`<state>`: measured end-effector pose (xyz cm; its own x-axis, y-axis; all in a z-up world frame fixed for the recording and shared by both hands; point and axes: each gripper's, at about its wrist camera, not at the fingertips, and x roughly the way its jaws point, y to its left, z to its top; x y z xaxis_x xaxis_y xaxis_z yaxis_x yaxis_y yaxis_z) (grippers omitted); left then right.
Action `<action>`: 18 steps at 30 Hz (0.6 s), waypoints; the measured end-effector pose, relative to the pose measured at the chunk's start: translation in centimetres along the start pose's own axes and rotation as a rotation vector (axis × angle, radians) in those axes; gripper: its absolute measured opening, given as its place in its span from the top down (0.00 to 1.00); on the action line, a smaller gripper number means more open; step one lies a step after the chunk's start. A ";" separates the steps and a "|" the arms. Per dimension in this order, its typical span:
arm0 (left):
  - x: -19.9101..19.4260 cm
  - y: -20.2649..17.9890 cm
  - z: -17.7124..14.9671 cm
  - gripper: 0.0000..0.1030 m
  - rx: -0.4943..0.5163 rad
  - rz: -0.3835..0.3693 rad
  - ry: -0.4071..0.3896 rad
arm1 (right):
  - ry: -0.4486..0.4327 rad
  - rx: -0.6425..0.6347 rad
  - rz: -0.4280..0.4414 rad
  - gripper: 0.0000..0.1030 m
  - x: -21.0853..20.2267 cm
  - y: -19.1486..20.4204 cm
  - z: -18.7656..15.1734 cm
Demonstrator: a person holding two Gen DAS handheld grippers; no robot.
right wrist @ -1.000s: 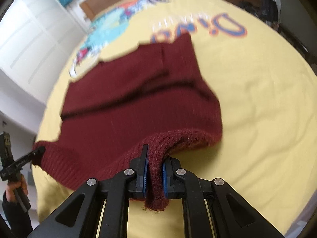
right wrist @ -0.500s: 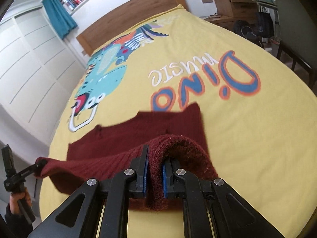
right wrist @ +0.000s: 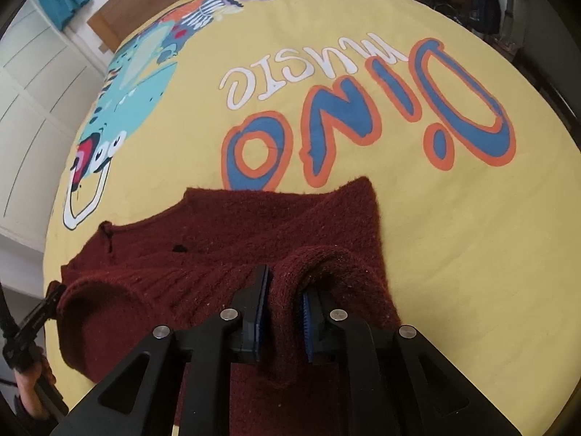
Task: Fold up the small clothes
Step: 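Grasp the sweater hem with both grippers and fold it toward the collar, then open both grippers and release the hem onto the sweater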
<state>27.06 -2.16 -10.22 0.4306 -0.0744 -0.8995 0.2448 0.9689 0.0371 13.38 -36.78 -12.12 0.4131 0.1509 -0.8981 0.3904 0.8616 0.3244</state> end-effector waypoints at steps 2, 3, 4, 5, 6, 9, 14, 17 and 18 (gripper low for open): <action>-0.3 -0.4 0.0 0.47 0.005 -0.017 -0.002 | -0.005 0.008 0.017 0.56 -0.2 0.0 -0.1; -0.9 -0.6 0.0 0.34 0.006 -0.029 -0.015 | -0.008 0.012 0.034 0.42 -0.3 0.0 -0.1; -1.5 -0.8 0.0 0.22 0.012 -0.025 -0.037 | -0.015 0.015 0.049 0.22 -0.6 0.0 -0.1; -2.1 -1.1 0.0 0.18 0.022 -0.024 -0.061 | -0.029 0.016 0.053 0.20 -0.9 0.1 -0.2; -2.6 -1.3 0.0 0.12 0.035 -0.026 -0.076 | -0.041 0.014 0.042 0.20 -1.3 0.2 -0.2; -4.0 -2.3 -0.4 0.07 0.075 -0.031 -0.109 | -0.086 -0.006 0.000 0.12 -2.7 0.8 -0.5; -5.5 -4.5 -1.8 0.01 0.109 -0.081 -0.140 | -0.193 -0.112 -0.028 0.00 -5.1 3.1 -2.9; -5.5 -6.3 -3.2 0.01 0.142 -0.113 -0.137 | -0.215 -0.226 -0.032 0.00 -5.3 5.3 -5.4; -5.4 -7.0 -3.9 0.01 0.155 -0.124 -0.137 | -0.221 -0.261 -0.041 0.00 -5.2 6.0 -6.4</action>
<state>19.64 -7.62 -7.29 0.5002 -0.2322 -0.8342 0.4294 0.9031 0.0061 8.35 -29.34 -7.42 0.5807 0.0300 -0.8136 0.1983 0.9640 0.1771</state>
